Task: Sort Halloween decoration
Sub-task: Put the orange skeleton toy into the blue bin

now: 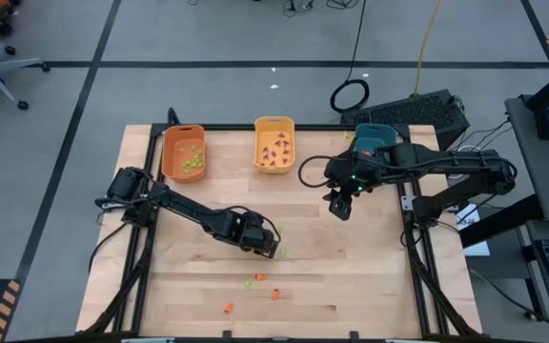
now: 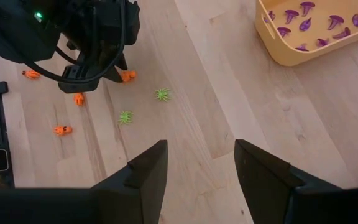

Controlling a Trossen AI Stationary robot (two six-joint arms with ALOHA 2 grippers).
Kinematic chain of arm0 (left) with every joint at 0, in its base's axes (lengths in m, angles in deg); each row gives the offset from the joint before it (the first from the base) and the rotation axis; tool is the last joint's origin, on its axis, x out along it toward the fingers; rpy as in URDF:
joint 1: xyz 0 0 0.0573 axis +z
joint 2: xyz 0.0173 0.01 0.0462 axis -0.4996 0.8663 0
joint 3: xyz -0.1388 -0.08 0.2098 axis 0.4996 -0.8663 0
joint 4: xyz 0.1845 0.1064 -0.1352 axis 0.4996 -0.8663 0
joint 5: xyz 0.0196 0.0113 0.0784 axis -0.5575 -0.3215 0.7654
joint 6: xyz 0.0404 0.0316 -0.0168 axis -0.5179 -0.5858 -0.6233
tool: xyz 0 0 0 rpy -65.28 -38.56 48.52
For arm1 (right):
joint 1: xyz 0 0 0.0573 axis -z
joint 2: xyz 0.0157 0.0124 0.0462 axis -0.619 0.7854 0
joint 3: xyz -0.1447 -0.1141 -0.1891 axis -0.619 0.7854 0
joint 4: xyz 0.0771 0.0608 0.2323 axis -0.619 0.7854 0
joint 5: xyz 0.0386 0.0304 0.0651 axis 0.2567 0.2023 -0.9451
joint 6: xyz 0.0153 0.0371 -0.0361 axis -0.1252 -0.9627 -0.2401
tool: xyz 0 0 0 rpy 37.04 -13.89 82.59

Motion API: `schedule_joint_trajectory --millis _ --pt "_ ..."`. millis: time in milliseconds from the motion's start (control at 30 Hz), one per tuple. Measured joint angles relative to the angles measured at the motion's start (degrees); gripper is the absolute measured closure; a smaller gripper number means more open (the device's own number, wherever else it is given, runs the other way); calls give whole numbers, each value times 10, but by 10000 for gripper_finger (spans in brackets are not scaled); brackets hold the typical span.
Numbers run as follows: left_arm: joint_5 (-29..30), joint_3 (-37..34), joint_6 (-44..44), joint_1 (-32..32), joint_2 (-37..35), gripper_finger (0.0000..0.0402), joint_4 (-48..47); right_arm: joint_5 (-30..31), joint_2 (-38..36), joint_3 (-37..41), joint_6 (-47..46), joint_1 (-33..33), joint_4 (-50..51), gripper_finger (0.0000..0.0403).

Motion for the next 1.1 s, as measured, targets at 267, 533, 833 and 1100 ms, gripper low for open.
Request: schedule_joint_trajectory --millis 267,533,833,1100 --pt "2 0 11 0 2 200 6 0 0 0 0 0 0 232" --pt "15 0 9 0 12 211 14 0 0 0 2 0 -11 232" --pt "19 2 13 -8 23 282 8 2 0 0 2 0 -8 232" --pt "16 1 -10 -7 23 375 3 2 0 0 4 0 -8 232"
